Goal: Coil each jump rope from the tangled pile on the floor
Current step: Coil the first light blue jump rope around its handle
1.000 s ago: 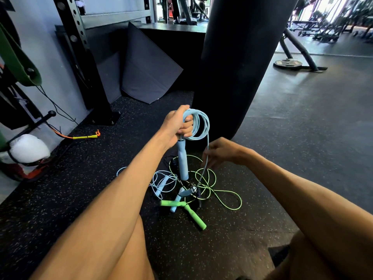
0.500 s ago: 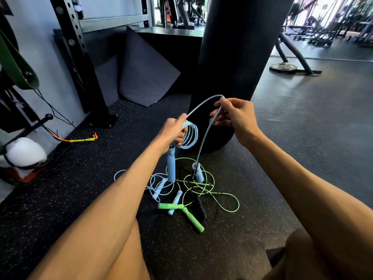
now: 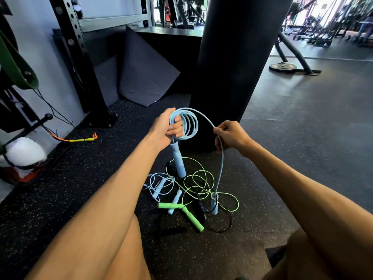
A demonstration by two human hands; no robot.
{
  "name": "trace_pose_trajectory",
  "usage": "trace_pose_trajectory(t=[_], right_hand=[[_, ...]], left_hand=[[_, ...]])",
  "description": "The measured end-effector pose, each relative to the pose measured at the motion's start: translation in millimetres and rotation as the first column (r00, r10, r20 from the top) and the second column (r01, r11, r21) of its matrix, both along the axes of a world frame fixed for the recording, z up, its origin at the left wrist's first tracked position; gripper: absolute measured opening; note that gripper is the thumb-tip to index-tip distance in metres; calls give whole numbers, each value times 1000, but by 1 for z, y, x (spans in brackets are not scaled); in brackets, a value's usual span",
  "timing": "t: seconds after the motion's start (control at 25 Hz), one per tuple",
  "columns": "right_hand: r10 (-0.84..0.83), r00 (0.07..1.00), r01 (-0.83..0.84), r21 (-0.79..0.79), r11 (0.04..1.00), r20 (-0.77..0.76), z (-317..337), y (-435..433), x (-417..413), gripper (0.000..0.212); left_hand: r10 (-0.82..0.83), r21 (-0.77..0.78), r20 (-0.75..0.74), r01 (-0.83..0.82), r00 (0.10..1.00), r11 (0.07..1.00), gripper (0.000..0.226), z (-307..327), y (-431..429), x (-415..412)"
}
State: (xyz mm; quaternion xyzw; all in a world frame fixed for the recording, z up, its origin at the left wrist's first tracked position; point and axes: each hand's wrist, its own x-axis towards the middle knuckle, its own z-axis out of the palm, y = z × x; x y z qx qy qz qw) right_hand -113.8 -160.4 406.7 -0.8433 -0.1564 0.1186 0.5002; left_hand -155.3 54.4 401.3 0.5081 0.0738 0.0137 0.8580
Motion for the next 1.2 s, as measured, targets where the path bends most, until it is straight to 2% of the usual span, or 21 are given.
trace_pose_trajectory(t=[0.12,0.2,0.28,0.4,0.48,0.52,0.56,0.64,0.72,0.8,0.92,1.0,1.04,1.08,1.2], right_hand=[[34,999,-36,-90,995,-20,-6,2,0,25],[126,983,-141,-112,984,-131,-10,6,-5,30],[257,930,-297,-125,947,-264,-15,10,-11,27],[399,837,-486,-172,857,-375,-24,11,-14,19],[415,824,-501,-156,851,-387,-26,13,-14,13],[411,835,-485,-134,864,-367,-24,14,-15,11],[411,849,-468,-110,877,-333,-21,15,-16,11],[432,868,-463,-82,883,-244,-12,19,-19,15],[460,877,-474,-94,875,-139,-4,23,-24,22],[474,881,-468,-141,872,4,2,27,-28,24],[434,868,-395,-193,898,240,6,31,-24,25],[364,865,-305,-213,928,345,7,30,-16,24],[322,872,-259,-209,943,369,7,29,-12,23],[284,884,-224,-195,955,372,7,27,-10,22],[207,927,-179,-118,977,313,5,21,-4,14]], left_hand=[[-49,-242,54,61,997,968,48,2,1,0],[7,-356,61,15,998,934,53,4,0,3],[110,-386,45,-85,993,918,55,6,-3,6],[272,-324,21,-251,962,912,51,10,-9,8],[373,-172,32,-362,927,916,48,8,-8,11],[418,-47,67,-415,906,909,47,5,-7,13],[448,103,124,-461,885,882,46,1,-6,15],[432,417,241,-495,869,762,43,-6,-3,15],[341,638,291,-447,894,627,42,-10,-4,12],[229,772,287,-367,930,520,41,-13,-8,9],[75,916,170,-186,983,356,47,-16,-16,5],[1,959,61,-59,998,277,54,-16,-21,3],[-28,962,5,2,1000,272,55,-15,-23,2],[-62,943,-57,74,996,323,56,-15,-24,1],[-198,750,-220,296,955,592,55,-14,-27,-4]])
